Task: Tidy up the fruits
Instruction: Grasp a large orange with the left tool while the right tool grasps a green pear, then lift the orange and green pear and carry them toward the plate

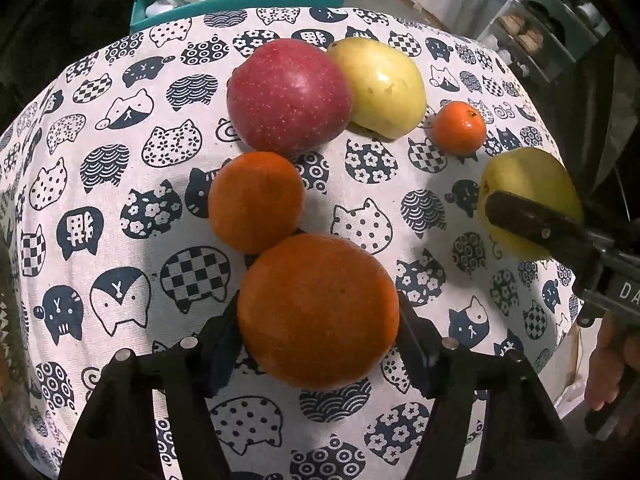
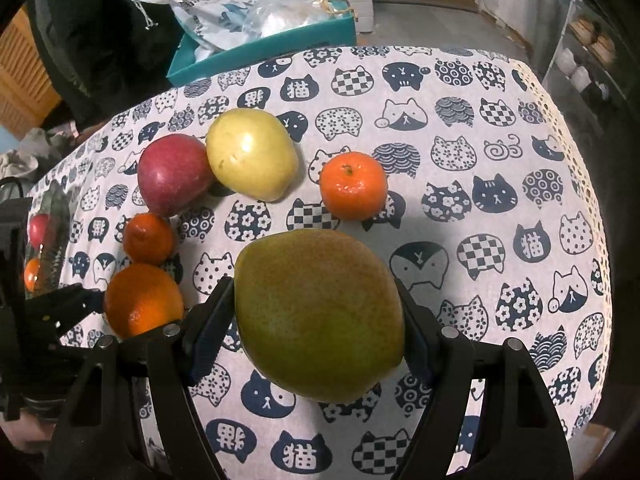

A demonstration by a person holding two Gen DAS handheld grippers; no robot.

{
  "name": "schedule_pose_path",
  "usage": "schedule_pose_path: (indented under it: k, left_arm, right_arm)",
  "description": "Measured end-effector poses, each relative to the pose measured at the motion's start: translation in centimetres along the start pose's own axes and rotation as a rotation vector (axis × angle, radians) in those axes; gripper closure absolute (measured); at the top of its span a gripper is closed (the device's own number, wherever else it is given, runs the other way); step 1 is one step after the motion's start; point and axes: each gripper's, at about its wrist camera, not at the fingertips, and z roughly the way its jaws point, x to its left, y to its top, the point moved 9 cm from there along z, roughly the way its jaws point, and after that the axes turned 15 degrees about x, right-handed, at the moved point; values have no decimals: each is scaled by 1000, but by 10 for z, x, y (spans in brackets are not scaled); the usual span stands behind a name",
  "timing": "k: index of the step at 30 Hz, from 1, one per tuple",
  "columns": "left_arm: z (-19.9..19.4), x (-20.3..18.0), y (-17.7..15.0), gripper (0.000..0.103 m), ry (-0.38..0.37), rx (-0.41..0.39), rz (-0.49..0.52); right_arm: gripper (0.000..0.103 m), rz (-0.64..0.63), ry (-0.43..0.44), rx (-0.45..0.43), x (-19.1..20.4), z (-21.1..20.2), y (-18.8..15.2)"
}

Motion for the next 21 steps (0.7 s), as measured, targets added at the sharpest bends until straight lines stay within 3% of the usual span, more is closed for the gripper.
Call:
schedule_pose_path:
  k: [11, 21]
  left_arm:
    - [-16, -5, -15, 34, -16, -13, 29]
    - [-57, -9, -21, 34, -34, -96, 37]
  right_arm:
    - [27, -28, -23, -47, 9, -15, 5]
    - [27, -54, -27, -110, 23, -43, 9]
